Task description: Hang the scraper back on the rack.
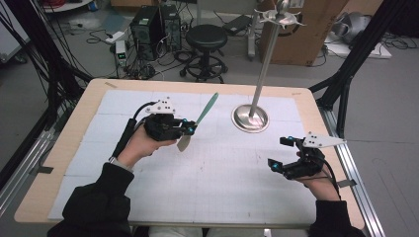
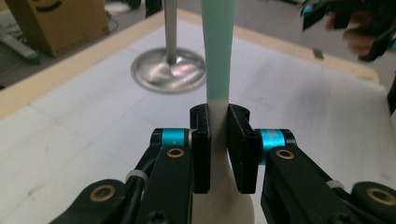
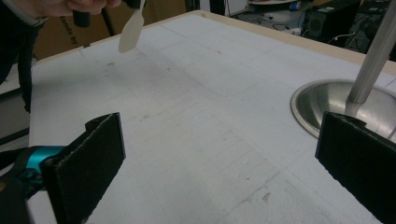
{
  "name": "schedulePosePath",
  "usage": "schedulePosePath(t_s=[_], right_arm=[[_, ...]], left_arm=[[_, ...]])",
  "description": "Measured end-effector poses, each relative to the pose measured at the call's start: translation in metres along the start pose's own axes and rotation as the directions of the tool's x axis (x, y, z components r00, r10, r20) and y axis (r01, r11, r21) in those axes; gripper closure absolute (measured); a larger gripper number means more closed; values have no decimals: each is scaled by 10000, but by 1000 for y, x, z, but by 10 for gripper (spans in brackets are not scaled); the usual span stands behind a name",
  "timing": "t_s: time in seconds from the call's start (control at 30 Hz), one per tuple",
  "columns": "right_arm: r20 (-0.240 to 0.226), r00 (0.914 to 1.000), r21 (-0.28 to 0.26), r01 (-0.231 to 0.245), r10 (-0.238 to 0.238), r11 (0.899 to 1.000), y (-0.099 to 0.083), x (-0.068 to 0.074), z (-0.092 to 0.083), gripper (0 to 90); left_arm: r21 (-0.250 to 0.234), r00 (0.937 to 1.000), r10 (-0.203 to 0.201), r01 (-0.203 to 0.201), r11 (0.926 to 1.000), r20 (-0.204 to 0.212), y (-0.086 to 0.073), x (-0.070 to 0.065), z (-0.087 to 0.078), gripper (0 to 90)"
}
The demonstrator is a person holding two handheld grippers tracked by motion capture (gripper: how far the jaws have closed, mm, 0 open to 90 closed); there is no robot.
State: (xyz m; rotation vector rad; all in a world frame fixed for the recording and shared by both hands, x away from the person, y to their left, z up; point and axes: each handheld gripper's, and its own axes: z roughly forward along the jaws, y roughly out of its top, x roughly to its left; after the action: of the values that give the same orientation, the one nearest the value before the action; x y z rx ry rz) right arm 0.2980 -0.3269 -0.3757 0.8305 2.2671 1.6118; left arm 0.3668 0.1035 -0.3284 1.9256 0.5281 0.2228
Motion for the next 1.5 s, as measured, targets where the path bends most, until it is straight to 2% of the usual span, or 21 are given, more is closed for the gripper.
schedulePosePath(t_s=[0.07,0.2,0.3,0.43,0.57,0.7,0.77,0.87,1.0,1.2,1.37,1.5], right_arm=[[-25,10000,14,-42,42,10000,0,0,0,5],[-26,10000,-20,-58,58,10000,1,1,0,5],[-23,10000,-70,-29,29,10000,1,0,-1,5],[-28,10000,-139,-27,27,9999,1,1,-2,5],[-145,9999,-160,-2,-1,9999,4,5,0,5],[-263,9996,-249,95,-101,9996,6,8,1,4],[-268,9996,-278,87,-95,9996,6,9,1,4],[-301,9995,-327,79,-89,9994,7,11,1,5],[-417,9990,-432,158,-176,9989,10,14,2,4],[-459,9989,-490,73,-95,9988,10,12,2,5],[-439,9990,-591,-17,-9,9983,11,9,1,5],[-474,9989,-691,-13,-20,9976,12,8,0,5]], left_arm=[[-236,10000,-5,6,9997,38,10,0,1,801],[-355,9993,-62,75,9993,363,24,1,6,800],[-282,9993,117,-107,9995,344,32,2,14,800],[-492,9992,14,6,9988,409,44,5,20,800],[-393,9994,85,-71,9992,345,58,9,26,801],[-636,9992,144,-120,9979,373,71,9,27,800],[-684,9992,167,-143,9976,355,76,11,27,801],[-739,9981,252,-210,9970,557,81,15,27,800],[-1097,9973,282,-207,9937,674,86,22,27,800],[-1257,9982,214,-142,9920,558,94,30,26,800],[-1657,9988,230,-157,9861,421,107,31,30,800],[-1749,9995,238,-195,9844,225,116,34,35,801]])
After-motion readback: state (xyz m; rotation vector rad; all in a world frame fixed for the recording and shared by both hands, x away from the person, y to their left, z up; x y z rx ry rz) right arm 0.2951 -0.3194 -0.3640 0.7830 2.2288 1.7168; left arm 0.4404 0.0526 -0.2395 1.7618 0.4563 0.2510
